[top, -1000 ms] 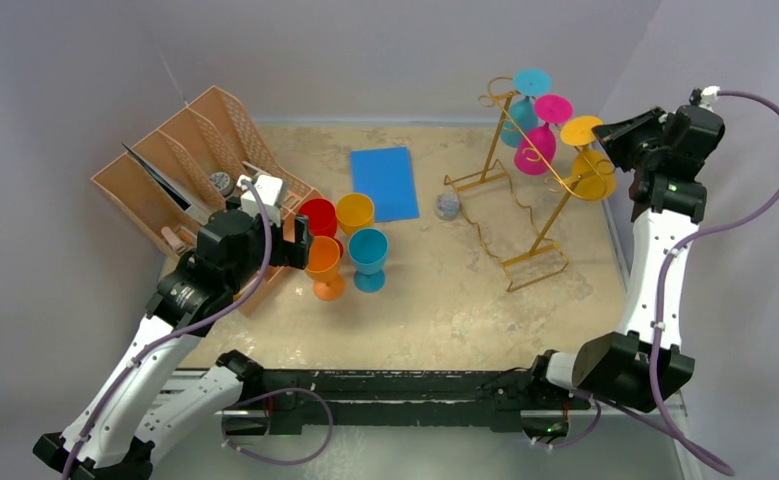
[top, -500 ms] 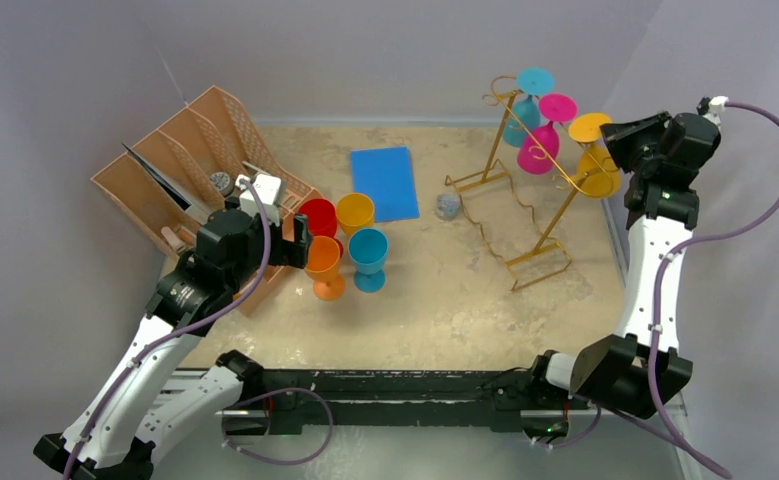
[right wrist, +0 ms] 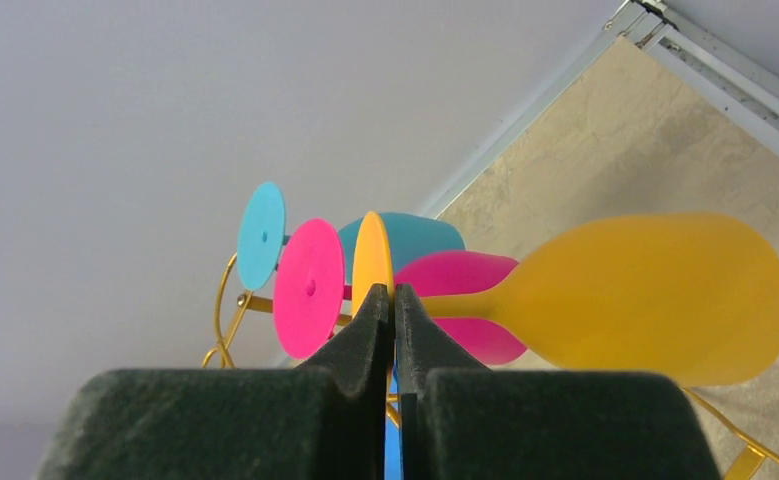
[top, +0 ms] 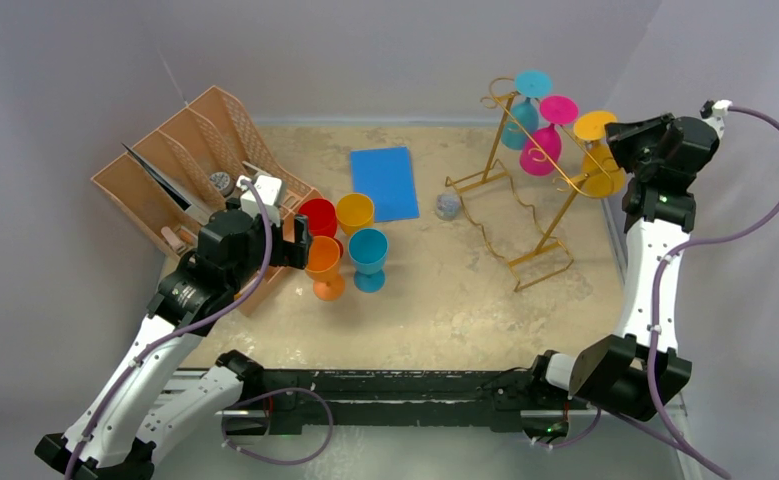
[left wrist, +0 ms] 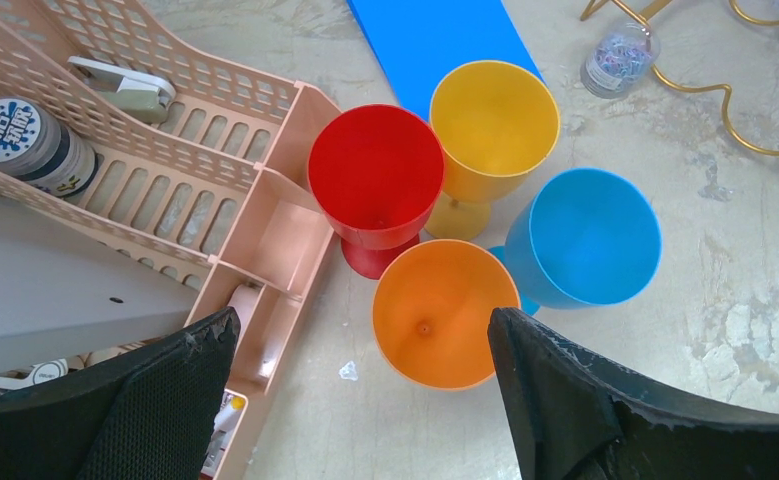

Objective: Take the wine glass off the wine glass rack
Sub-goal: Pick up the wine glass from the wine rack.

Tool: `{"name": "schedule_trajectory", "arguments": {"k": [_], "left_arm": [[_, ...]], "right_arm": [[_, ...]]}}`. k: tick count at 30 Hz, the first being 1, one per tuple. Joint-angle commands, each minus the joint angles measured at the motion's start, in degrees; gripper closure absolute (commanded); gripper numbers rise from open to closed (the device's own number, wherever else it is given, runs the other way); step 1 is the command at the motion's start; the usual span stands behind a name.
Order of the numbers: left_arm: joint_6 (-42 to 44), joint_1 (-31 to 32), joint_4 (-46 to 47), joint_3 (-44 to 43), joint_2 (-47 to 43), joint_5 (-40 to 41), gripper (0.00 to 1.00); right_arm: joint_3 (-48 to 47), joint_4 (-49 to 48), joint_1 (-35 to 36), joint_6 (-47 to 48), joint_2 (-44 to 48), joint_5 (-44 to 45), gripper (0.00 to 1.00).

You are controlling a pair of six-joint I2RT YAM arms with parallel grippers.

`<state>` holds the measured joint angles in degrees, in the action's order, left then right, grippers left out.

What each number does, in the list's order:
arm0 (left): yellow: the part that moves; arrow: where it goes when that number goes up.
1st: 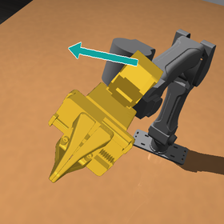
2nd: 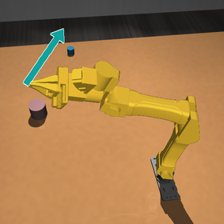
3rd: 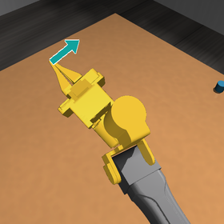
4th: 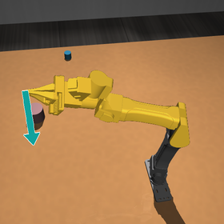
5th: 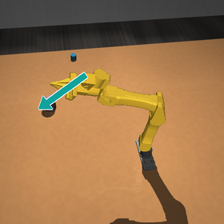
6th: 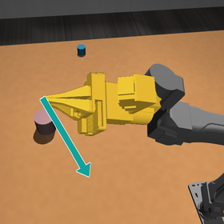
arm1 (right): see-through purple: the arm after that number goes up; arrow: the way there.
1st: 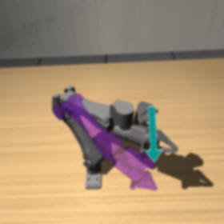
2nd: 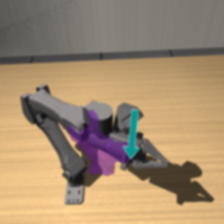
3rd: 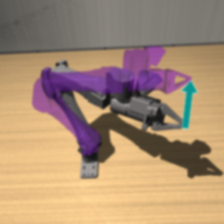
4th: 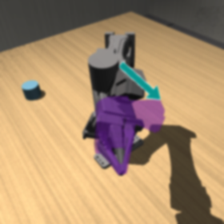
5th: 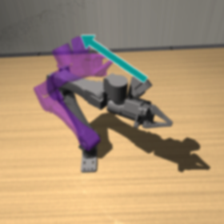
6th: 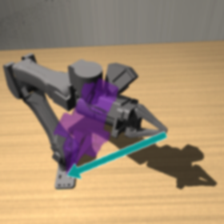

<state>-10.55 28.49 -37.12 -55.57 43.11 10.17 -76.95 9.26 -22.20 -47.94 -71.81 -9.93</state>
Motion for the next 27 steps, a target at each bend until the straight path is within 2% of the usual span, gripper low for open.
{"name": "schedule_trajectory", "arguments": {"k": [1, 8, 14, 19, 27], "left_arm": [[-0.9, -0.7, 2.1, 0.0, -0.5, -0.7, 0.07], [-1.0, -1.1, 2.2, 0.0, -0.7, -1.4, 0.07], [-1.1, -1.2, 2.3, 0.0, -0.6, -2.1, 0.07], [-1.2, -1.3, 2.4, 0.0, -0.7, -2.3, 0.07], [-1.3, -1.4, 2.6, 0.2, -1.2, -2.4, 0.08]], "right_arm": [[-2.4, -2.2, -0.3, 3.8, 2.5, 2.3, 1.0], [-5.7, -0.3, -0.2, 11.8, 3.4, -0.1, 1.0], [-4.3, -1.2, -0.2, 17.8, 6.7, -1.1, 1.0], [-3.7, -3.1, -0.2, 19.3, 9.0, -7.1, 1.0], [-1.6, -12.7, -0.1, 19.8, 13.5, -21.6, 1.0]]}}
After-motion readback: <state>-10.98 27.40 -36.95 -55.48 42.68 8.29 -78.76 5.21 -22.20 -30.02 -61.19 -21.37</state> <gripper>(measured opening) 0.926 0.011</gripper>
